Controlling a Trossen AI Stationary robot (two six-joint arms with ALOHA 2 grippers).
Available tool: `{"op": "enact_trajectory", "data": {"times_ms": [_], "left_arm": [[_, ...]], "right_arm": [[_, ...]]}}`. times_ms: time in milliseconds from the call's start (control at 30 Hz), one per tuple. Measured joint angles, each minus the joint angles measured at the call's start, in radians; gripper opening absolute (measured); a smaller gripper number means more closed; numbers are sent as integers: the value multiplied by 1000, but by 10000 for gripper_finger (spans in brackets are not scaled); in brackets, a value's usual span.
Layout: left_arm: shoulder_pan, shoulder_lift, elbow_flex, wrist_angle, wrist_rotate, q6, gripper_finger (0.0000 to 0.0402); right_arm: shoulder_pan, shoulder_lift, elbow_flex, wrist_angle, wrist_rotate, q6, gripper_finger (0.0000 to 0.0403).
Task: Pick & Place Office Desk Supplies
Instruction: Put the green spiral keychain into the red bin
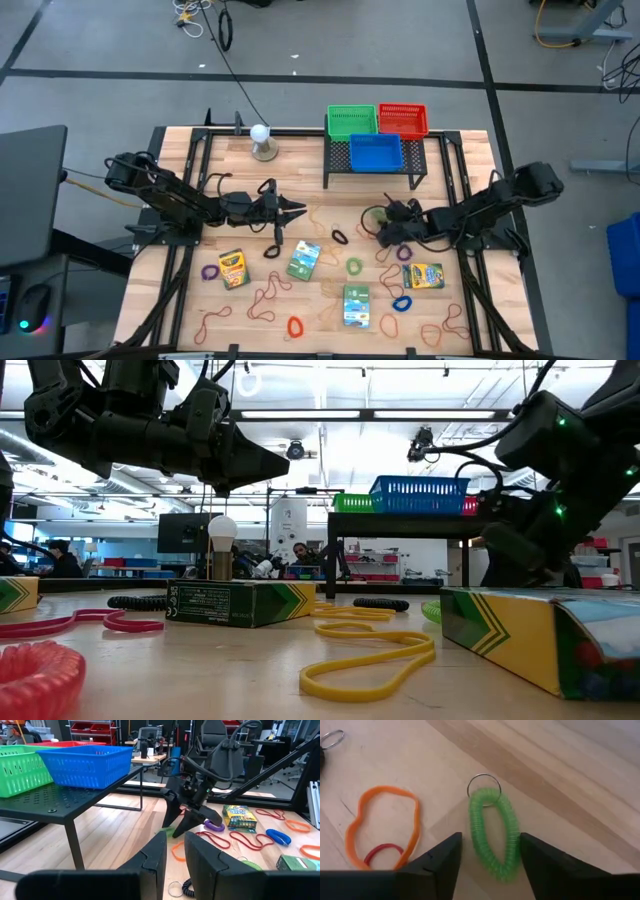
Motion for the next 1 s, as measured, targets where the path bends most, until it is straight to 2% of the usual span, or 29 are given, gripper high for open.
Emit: {"op": "enact_trajectory", "data": {"times_ms": [300,400,567,800,1000], "left_arm": [[0,0,0,0,0,0,73],[0,0,0,0,0,0,73],[0,0,0,0,0,0,73],[0,0,0,0,0,0,73],[0,0,0,0,0,0,73]], "right_arm": [[1,-6,7,-6,-23,-15,73],[5,-16,33,-39,-48,-33,45],[38,-91,129,-154,-146,-86,39],[92,-189,327,-374,-140,-176,39],[116,-207,561,-555,-146,-216,39]]}}
